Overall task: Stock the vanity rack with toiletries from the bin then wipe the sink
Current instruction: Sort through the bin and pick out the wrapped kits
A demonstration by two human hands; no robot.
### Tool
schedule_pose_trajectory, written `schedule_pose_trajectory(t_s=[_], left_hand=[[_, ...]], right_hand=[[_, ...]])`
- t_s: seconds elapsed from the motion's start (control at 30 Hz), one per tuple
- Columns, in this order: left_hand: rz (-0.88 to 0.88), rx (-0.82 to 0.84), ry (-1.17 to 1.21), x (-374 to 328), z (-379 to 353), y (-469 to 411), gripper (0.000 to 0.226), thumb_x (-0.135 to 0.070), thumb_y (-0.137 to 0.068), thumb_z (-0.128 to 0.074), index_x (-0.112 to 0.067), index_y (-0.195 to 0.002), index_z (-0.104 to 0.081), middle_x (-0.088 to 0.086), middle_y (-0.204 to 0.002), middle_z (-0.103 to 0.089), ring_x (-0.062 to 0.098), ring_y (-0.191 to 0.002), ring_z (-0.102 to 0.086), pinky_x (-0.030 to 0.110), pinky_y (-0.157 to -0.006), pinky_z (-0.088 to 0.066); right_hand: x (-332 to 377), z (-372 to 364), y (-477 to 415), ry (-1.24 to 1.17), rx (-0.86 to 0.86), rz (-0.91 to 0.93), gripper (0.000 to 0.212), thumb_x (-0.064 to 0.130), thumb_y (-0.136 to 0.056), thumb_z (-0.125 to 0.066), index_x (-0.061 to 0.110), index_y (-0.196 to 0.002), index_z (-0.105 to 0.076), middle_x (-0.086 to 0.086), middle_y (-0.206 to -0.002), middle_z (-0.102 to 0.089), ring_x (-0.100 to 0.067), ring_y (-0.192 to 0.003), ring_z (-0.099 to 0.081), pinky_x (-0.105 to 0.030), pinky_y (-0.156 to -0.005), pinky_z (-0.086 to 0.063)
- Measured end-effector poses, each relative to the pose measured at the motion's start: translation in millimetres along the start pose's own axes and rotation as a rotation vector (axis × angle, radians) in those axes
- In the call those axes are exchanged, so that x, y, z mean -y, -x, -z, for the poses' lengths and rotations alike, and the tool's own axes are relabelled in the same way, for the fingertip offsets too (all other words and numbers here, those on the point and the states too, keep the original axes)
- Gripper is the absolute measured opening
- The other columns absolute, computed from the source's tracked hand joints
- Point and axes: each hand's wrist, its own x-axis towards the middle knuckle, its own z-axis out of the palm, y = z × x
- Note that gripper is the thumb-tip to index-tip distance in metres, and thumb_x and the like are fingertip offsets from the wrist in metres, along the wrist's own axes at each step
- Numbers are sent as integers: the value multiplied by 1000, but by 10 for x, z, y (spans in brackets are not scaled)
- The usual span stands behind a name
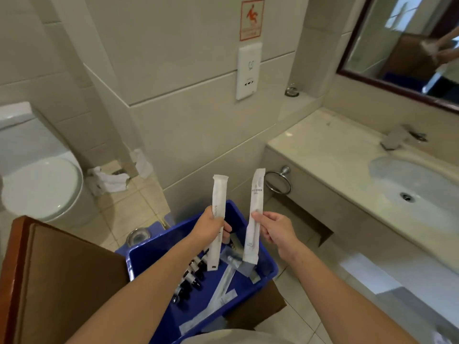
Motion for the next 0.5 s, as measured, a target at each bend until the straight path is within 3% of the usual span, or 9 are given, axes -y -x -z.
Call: schedule_pose_trajectory(t_s=[0.13, 0.27, 0.37, 0.43, 0.5], left_hand=[[5, 36, -43, -86, -216, -25, 21, -4, -94, -36, -18, -102, -49, 10, -78, -57, 22, -67, -54, 35, -63, -50], [14, 118, -100, -161, -510, -51, 14, -7, -92, -40, -14, -89, -52, 2, -66, -40, 12, -54, -36, 24, -48, -33], [47, 157, -96, -246, -785, -34, 14, -22, -94, -47, -17, -88, -58, -2, -63, -37, 11, -52, -31, 24, -48, -29], [75, 199, -58, -287, -965, -4, 26, -28, -95, -41, -15, -96, -64, -2, -64, -38, 10, -52, -31, 24, -48, -29], [70, 246, -70, -322, -1158, 45, 35, -26, -97, -33, -15, -105, -66, -1, -66, -40, 10, -54, -34, 24, -51, -31]], right_hand=[[-14, 227, 152, -61, -41, -7, 24, 27, -86, -71, 6, -99, -71, 5, -51, -47, -6, -43, -34, -18, -43, -31], [-114, 495, 289, -109, -112, 8, 19, 28, -87, -71, 10, -94, -72, 6, -54, -50, -7, -49, -37, -21, -50, -34], [-196, 706, 411, -187, -154, -3, 19, 27, -89, -69, 9, -94, -71, 0, -68, -62, -10, -58, -54, -23, -58, -45], [-254, 857, 487, -244, -180, -4, 18, 24, -91, -66, 8, -98, -68, -7, -84, -71, -16, -73, -68, -31, -70, -57], [-307, 1016, 570, -284, -211, -4, 19, 23, -93, -63, 8, -104, -65, -10, -95, -73, -22, -86, -71, -38, -81, -59]])
